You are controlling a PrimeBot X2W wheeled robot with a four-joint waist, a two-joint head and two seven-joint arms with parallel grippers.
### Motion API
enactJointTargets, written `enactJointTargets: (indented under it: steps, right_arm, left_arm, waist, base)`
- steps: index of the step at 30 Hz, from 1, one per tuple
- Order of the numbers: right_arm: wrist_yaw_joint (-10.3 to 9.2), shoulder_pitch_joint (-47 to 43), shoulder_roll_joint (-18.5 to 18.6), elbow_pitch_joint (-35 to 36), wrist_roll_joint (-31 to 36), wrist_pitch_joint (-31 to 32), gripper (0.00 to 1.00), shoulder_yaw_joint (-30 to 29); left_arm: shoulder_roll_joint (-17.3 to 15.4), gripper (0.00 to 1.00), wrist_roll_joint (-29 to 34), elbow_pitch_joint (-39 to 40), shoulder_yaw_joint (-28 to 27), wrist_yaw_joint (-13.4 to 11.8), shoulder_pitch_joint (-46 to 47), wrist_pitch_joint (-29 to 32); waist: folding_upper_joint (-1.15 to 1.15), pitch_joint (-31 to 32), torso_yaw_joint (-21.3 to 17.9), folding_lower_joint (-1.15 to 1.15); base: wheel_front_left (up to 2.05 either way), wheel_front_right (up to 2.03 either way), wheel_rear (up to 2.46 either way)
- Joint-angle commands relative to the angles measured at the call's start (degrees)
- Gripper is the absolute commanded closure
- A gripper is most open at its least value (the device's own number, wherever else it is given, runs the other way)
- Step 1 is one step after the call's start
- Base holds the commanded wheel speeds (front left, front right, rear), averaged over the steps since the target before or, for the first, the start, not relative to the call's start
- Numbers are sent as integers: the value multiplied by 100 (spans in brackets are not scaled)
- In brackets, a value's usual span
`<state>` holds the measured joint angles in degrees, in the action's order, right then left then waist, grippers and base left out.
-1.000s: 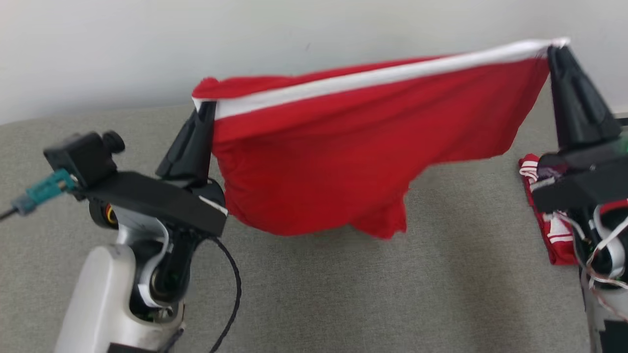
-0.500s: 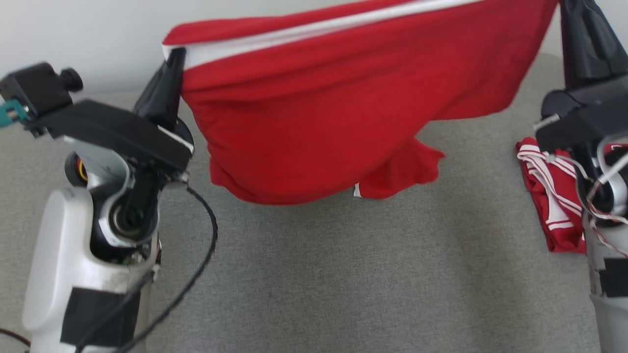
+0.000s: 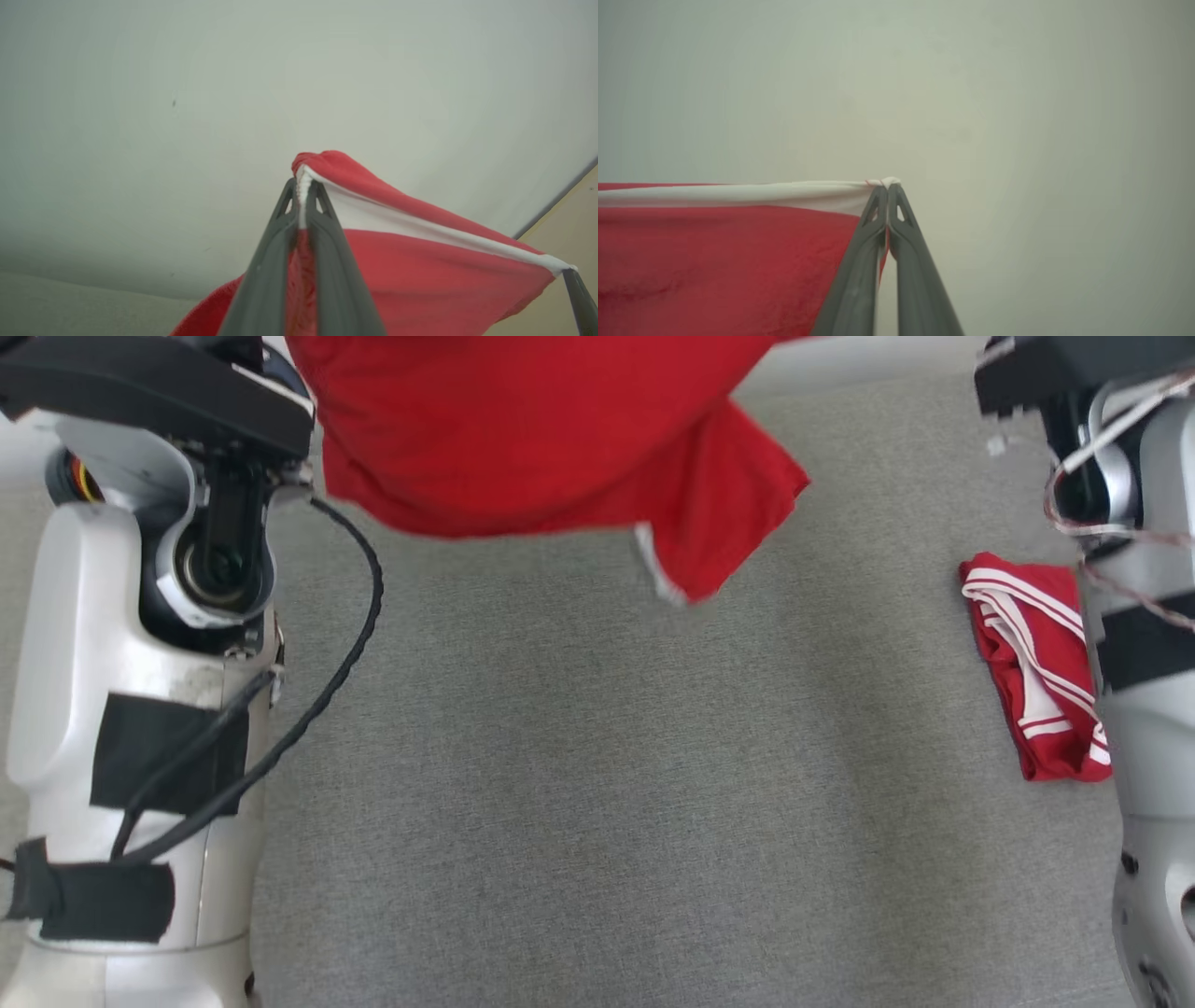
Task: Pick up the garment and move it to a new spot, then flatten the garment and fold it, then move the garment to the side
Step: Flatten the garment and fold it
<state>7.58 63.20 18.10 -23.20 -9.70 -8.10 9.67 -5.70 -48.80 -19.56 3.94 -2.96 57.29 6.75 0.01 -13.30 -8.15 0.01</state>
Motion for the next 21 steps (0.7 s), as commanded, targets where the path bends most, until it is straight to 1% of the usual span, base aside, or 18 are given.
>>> enactJointTargets:
  steps: [1,4,7,8,12,16,21]
  right_arm:
    - [-16,202,-64,-231,239,-247,100,-68]
    - [-17,520,-201,-608,633,-571,100,-216]
    - [-18,649,-325,-812,979,-680,100,-289]
    - [-18,649,-325,-812,979,-680,100,-289]
    - [-16,472,-469,-954,1152,-706,100,-144]
    - [-16,77,-390,-1091,950,-709,100,163]
    - [-16,-574,-70,-1230,352,-711,100,407]
  left_arm:
    - [-18,100,97,-169,-64,43,153,-248]
    - [19,100,159,-440,-114,228,336,-771]
    - [28,100,258,-689,-83,413,403,-1204]
    - [28,100,258,-689,-83,413,403,-1204]
    - [65,100,427,-1063,91,639,232,-1543]
    - [125,100,428,-1465,242,797,-45,-1762]
    - [208,100,409,-1699,608,955,-725,-1936]
  waist:
    - [-1,14,-29,-1]
    - [-1,21,-47,-1]
    - [-1,-53,-64,-1]
    - [-1,-53,-64,-1]
    - [-1,-231,-56,-1]
    - [-1,-329,3,-1]
    - [-1,-176,197,-1]
  base:
    - [0,0,0]
    - [0,0,0]
    - [0,0,0]
    - [0,0,0]
    - [0,0,0]
    - [0,0,0]
    - [0,0,0]
